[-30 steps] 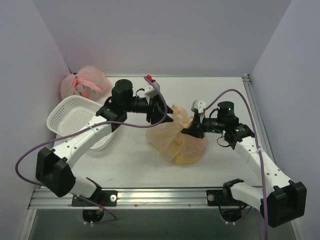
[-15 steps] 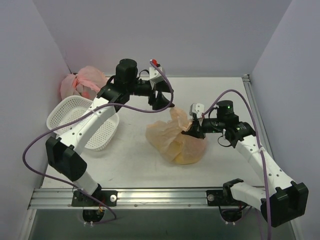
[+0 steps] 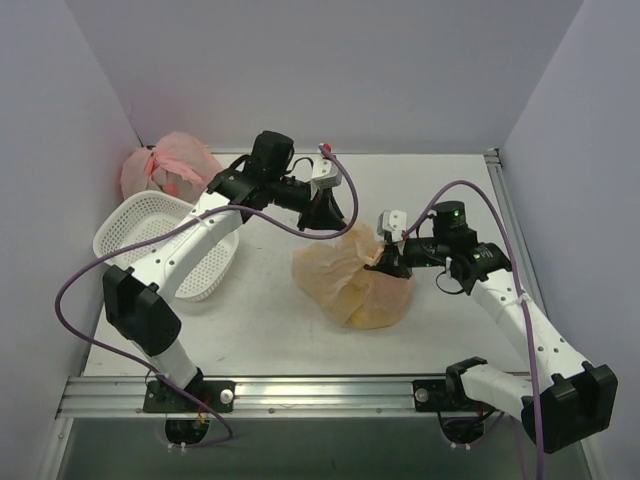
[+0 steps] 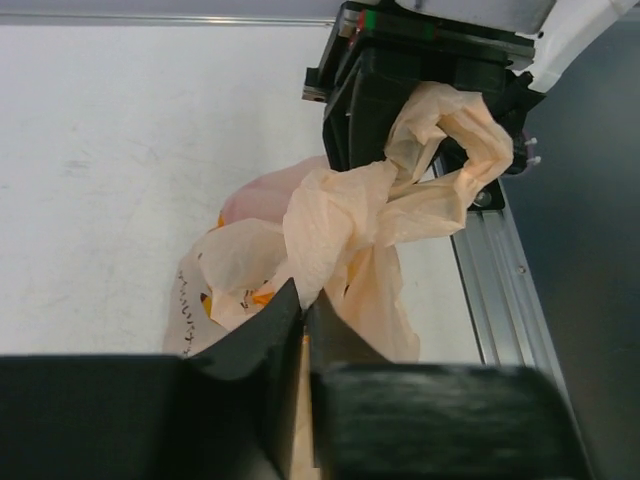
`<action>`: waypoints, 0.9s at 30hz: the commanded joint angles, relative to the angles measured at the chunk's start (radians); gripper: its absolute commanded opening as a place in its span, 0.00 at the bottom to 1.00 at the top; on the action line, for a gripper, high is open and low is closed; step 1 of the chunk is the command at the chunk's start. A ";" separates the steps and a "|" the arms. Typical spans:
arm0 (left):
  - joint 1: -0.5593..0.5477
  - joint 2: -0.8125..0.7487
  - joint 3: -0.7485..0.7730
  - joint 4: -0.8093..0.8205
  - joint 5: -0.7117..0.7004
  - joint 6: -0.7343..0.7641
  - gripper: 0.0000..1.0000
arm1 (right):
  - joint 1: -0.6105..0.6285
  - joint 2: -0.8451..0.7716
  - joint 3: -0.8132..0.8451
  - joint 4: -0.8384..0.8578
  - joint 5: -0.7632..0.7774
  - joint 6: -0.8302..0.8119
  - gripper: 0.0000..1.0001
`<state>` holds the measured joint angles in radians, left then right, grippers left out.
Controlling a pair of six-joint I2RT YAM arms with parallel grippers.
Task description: Place the fake fruits into the plastic bag and tie a complex knot
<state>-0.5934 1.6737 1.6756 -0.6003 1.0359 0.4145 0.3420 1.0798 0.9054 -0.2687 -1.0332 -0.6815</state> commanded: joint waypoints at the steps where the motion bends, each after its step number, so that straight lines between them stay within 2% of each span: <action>1: -0.003 0.001 0.100 -0.044 0.042 0.026 0.07 | 0.008 0.012 0.043 -0.009 0.013 -0.001 0.00; 2: 0.000 0.000 0.114 -0.043 0.042 0.011 0.00 | 0.008 0.017 0.043 -0.004 0.019 0.013 0.00; 7: 0.035 -0.060 0.138 0.013 0.004 -0.063 0.00 | 0.008 0.034 0.029 0.036 0.070 0.210 0.00; 10: 0.044 -0.107 0.122 0.014 -0.016 -0.075 0.00 | 0.003 0.039 0.010 0.074 0.085 0.396 0.00; 11: 0.044 -0.138 0.105 0.014 -0.026 -0.088 0.00 | 0.000 0.043 0.009 0.094 0.082 0.507 0.00; 13: 0.043 -0.181 0.026 0.014 -0.025 -0.089 0.00 | -0.024 0.049 -0.002 0.130 0.075 0.620 0.00; 14: 0.040 -0.231 -0.012 0.019 -0.033 -0.092 0.00 | -0.041 0.057 -0.016 0.181 0.067 0.761 0.00; 17: 0.024 -0.340 -0.166 0.085 -0.076 -0.120 0.00 | -0.099 0.086 -0.037 0.242 0.045 0.948 0.00; 18: 0.015 -0.370 -0.251 0.126 -0.094 -0.123 0.00 | -0.116 0.091 -0.046 0.258 0.053 1.062 0.00; 19: -0.002 -0.399 -0.290 0.148 -0.115 -0.125 0.00 | -0.124 0.094 -0.056 0.261 0.058 1.120 0.00; 20: -0.019 -0.451 -0.333 0.163 -0.150 -0.108 0.00 | -0.129 0.097 -0.071 0.340 0.059 1.178 0.00; 21: -0.079 -0.471 -0.370 0.177 -0.180 -0.088 0.00 | -0.129 0.095 -0.098 0.377 0.059 1.295 0.00; 23: -0.152 -0.499 -0.459 0.174 -0.272 -0.033 0.00 | -0.121 0.086 -0.126 0.481 0.088 1.399 0.00; 24: -0.213 -0.496 -0.479 0.174 -0.304 -0.025 0.00 | -0.115 0.086 -0.141 0.512 0.096 1.445 0.00; 25: -0.245 -0.485 -0.513 0.177 -0.394 -0.028 0.00 | -0.104 0.086 -0.145 0.531 0.117 1.526 0.00; 27: -0.273 -0.425 -0.524 0.181 -0.424 -0.057 0.00 | -0.097 0.091 -0.154 0.591 0.137 1.591 0.00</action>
<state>-0.8211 1.2385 1.1721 -0.4274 0.6895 0.3695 0.2676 1.1603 0.7582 0.1513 -1.0336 0.6518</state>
